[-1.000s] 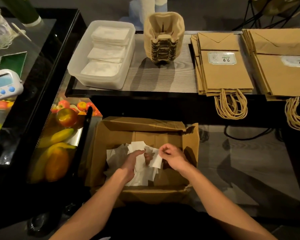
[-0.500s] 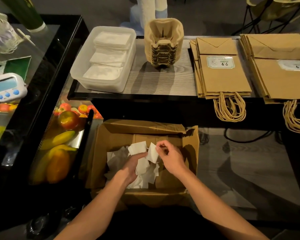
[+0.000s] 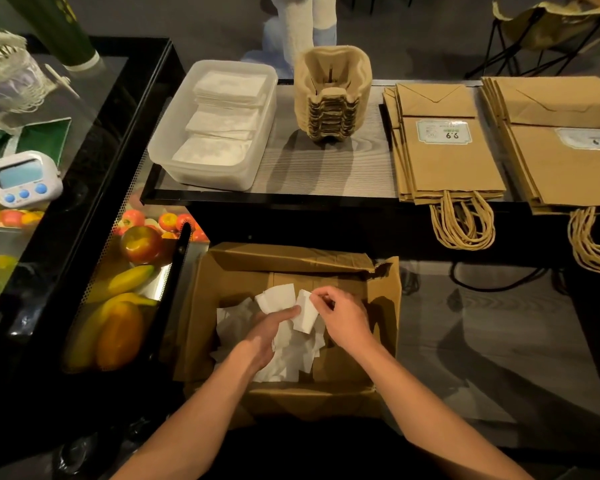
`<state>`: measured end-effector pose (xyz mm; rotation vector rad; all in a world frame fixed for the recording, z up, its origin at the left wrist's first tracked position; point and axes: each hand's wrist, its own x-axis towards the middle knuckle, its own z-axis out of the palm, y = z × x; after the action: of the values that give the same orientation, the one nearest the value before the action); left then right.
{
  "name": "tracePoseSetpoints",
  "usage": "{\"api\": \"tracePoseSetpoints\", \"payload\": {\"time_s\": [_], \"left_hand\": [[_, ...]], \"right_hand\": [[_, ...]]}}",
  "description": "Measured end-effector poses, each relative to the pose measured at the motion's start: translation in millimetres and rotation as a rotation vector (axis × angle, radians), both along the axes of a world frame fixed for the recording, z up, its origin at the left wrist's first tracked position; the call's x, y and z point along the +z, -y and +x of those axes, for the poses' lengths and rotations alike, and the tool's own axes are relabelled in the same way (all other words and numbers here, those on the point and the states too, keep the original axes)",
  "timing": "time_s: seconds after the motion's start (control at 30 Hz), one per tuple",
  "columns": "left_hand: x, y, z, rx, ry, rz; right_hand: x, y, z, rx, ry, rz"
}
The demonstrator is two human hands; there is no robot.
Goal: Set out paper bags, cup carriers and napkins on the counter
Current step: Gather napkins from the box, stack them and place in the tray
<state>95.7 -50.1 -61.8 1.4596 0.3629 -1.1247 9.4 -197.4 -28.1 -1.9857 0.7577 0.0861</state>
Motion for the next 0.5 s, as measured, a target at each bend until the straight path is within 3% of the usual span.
{"api": "tracePoseSetpoints", "payload": {"time_s": [0.23,0.37,0.5], "left_hand": [[8.9,2.7,-0.7,0.01,0.03,0.036],[19.0,3.9,2.2,0.022,0.027,0.051],[28.2,0.3,3.2,0.097,-0.047,-0.027]], "right_hand": [[5.2,5.6,-1.0,0.073,-0.055,-0.018],[2.1,8.2,-2.3,0.217,-0.048,-0.029],[10.0,15.6,-1.8,0.229,-0.079,0.012]]}}
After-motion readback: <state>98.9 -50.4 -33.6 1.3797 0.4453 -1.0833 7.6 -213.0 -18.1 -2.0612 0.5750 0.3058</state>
